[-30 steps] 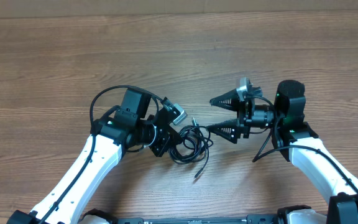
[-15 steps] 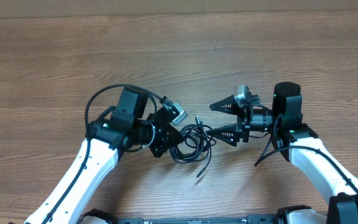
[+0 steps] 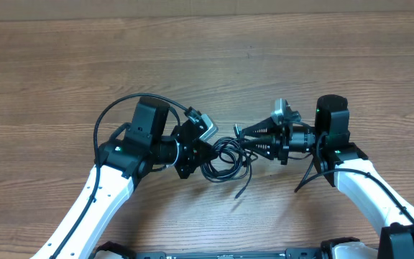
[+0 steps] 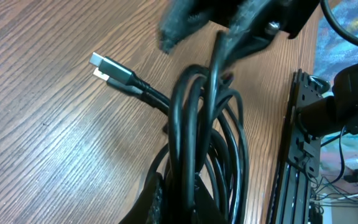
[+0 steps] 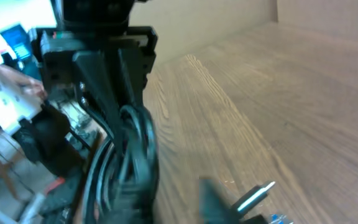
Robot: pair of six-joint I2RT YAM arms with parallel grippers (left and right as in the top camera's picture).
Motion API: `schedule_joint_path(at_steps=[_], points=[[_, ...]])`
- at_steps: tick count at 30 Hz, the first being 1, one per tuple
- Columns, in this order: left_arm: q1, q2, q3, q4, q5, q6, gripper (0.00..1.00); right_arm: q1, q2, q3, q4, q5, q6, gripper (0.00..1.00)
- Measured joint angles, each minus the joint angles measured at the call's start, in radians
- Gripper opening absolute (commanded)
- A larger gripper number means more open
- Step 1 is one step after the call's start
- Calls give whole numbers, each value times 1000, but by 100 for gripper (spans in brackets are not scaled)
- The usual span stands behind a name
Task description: Untangle cables
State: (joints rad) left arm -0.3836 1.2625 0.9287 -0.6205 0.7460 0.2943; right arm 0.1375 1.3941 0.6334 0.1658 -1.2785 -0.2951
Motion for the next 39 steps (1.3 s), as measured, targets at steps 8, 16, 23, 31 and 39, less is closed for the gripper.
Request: schedule_joint_path(at_steps=[8,16,23,31,39], points=[[0,0,2,-88,-77,0,4,0,0,0,5,0,3,4],[0,0,4,-158,-166,0,4,1,0,-2,256,-107,55,4],[0,56,9,-176,-179,-4,4,0,0,-1,500,-220,234,4],[0,117,9,-172,-174,-4,4,0,0,-1,499,-243,313,33],[0,121,9,-108,-131,-4,4,0,0,-1,483,-245,324,40]])
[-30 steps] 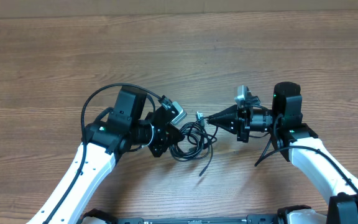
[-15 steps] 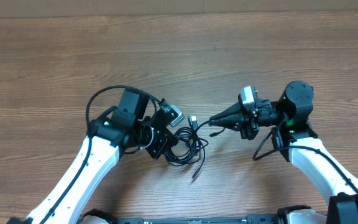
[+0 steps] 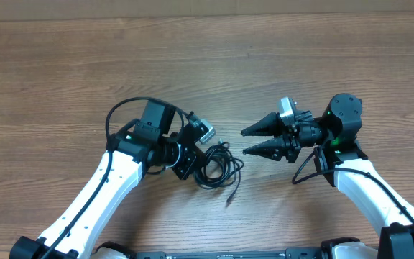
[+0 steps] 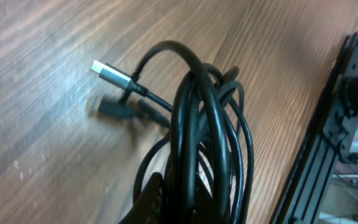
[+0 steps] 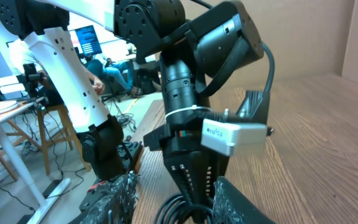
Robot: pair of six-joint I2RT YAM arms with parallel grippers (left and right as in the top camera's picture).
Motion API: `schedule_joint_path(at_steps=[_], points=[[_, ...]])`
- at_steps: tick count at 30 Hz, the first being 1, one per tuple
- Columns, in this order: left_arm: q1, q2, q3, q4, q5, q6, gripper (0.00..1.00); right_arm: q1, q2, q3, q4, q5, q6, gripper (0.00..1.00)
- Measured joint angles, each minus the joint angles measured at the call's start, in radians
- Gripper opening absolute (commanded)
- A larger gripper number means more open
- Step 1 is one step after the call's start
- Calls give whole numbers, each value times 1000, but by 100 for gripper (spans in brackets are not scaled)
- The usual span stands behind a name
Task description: Untangle cables
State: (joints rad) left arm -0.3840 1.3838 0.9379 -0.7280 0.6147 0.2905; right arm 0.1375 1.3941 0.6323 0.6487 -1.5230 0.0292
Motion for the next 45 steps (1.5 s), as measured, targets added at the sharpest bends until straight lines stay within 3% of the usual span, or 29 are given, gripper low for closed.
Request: schedule_joint_path(at_steps=[16,21,29,37,45], points=[[8,-74,79,-37,45,-32,4,0,0,0,-6,0,2,34],[72,-180,133,-33,21,-132,4,0,0,0,-6,0,2,33],[201,-253,138,-24,-19,-415,4,0,0,0,-6,2,8,32],[300,-253,138,-24,-29,-966,4,0,0,0,-45,61,84,32],[308,-253,138,-84,-35,-1359,4,0,0,0,-153,156,117,32]])
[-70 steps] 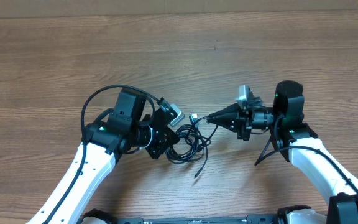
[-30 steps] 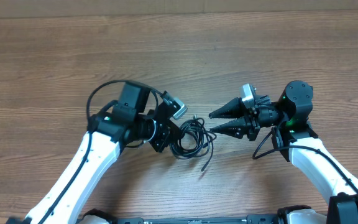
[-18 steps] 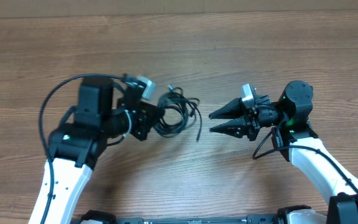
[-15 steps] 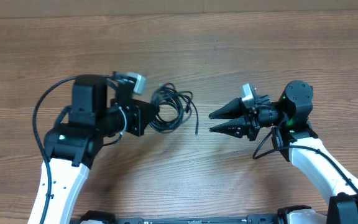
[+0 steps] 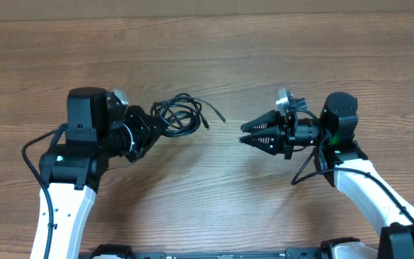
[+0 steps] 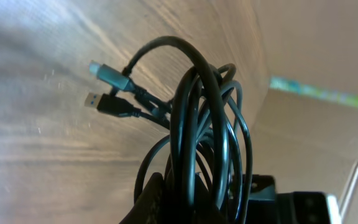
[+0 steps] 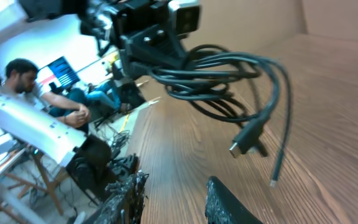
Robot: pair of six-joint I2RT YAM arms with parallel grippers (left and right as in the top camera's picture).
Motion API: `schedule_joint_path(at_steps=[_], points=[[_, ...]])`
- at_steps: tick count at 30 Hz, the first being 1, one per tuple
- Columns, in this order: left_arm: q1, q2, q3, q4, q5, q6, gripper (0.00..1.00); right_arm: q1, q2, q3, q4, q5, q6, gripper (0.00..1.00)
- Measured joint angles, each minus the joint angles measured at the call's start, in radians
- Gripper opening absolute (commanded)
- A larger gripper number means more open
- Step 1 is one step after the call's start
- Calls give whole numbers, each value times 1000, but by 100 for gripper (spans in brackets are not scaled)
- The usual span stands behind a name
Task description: Untangle cables
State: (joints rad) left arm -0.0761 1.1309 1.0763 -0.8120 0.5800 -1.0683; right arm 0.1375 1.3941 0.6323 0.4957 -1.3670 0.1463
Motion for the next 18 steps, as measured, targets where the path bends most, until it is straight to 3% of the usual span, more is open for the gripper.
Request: schedule_joint_path(at_steps=[11,18], points=[[0,1,0,-161,-69,-340,4,2,0,0,-18,71,38,33],[0,6,0,-210,-74,-446,4,29,0,0,-36,73,23,33]])
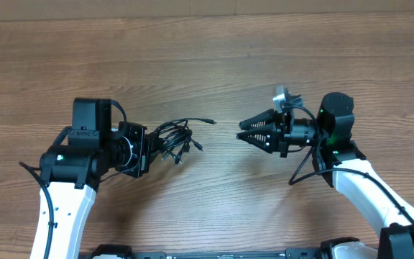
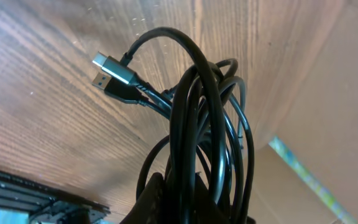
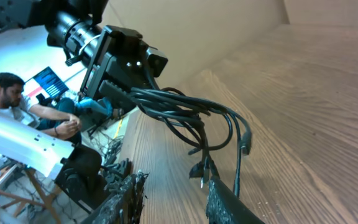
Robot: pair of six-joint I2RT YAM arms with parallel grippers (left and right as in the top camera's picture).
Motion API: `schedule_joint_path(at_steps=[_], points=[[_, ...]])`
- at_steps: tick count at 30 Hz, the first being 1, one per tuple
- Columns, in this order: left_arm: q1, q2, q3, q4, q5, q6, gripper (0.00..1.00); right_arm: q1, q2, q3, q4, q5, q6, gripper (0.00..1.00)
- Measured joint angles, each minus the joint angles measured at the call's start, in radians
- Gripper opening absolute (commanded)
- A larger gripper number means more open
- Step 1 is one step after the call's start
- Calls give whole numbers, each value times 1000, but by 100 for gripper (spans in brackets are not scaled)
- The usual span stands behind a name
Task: Untangle cables
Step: 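Move the open right gripper toward the dangling plug ends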
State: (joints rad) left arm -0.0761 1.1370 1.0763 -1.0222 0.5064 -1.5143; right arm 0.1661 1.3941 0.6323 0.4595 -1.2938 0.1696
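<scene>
A tangled bundle of black cables (image 1: 175, 136) hangs off the table from my left gripper (image 1: 149, 147), which is shut on its loops. In the left wrist view the coils (image 2: 199, 118) rise from the jaws, and a grey USB plug (image 2: 113, 68) sticks out to the left. My right gripper (image 1: 240, 134) stands open a short way to the right of the bundle, its tips facing it and touching nothing. From the right wrist the bundle (image 3: 185, 115) hangs ahead of the rough black fingers (image 3: 128, 198), loose plug ends dangling.
The wooden table (image 1: 214, 65) stretches behind and between the arms. A cardboard wall (image 3: 185, 31) stands along the far side. The right arm's own cable (image 1: 302, 169) loops beside its wrist.
My left wrist has turned, and the bundle now sits lower and points right towards the right gripper instead of up and to the right. The right gripper stays open in nearly the same place.
At first both grippers met at the bundle near the table's front middle. Then the right gripper was drawn back and open while the left kept the bundle. Later the left arm held the bundle farther left, and now holds it out towards the right gripper.
</scene>
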Motion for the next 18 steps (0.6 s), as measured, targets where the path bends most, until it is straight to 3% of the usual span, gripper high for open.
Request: schedule_joint_path(at_steps=[18], points=[[0,0,0,-3,-3,-67,4,33,8,0,-29,11,-57,32]])
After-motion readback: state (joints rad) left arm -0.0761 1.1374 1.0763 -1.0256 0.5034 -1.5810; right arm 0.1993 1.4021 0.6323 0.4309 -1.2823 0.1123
